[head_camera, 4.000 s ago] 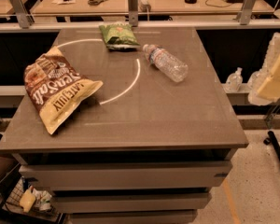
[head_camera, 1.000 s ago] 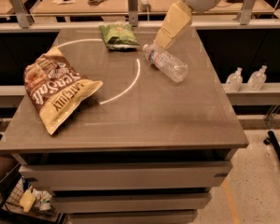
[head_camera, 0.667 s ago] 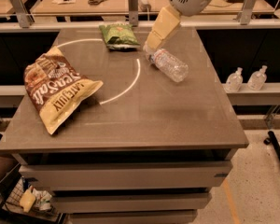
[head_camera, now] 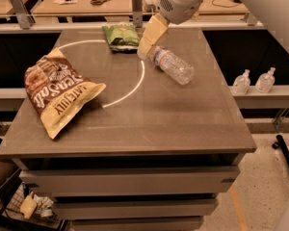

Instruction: Place water bottle upright

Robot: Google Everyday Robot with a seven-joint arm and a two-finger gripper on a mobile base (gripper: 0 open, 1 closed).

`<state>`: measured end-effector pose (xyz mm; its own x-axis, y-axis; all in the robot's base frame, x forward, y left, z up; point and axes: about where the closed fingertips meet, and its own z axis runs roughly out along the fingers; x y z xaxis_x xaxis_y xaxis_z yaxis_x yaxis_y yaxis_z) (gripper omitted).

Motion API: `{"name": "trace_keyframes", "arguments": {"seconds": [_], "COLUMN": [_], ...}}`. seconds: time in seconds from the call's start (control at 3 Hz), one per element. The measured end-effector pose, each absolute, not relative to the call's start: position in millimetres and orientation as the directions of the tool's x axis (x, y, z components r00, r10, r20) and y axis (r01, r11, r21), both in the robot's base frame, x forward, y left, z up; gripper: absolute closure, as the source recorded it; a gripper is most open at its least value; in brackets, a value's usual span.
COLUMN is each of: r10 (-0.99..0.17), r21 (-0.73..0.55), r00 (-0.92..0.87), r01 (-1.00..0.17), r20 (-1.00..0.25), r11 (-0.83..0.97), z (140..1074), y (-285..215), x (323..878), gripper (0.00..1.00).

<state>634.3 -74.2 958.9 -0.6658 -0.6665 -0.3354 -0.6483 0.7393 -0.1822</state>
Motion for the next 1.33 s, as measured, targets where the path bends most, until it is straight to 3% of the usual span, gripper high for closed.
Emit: {"name": "trace_keyframes", "arguments": {"seconds": [1.33], "r10": [-0.606], "r21": [-0.149], "r00": [-0.744], "r01": [-0.59], "r20": [-0.282], "r11": [0.794], "z": [958.1], "y": [-73.5], "x": [662.0], "gripper": [0.0]}}
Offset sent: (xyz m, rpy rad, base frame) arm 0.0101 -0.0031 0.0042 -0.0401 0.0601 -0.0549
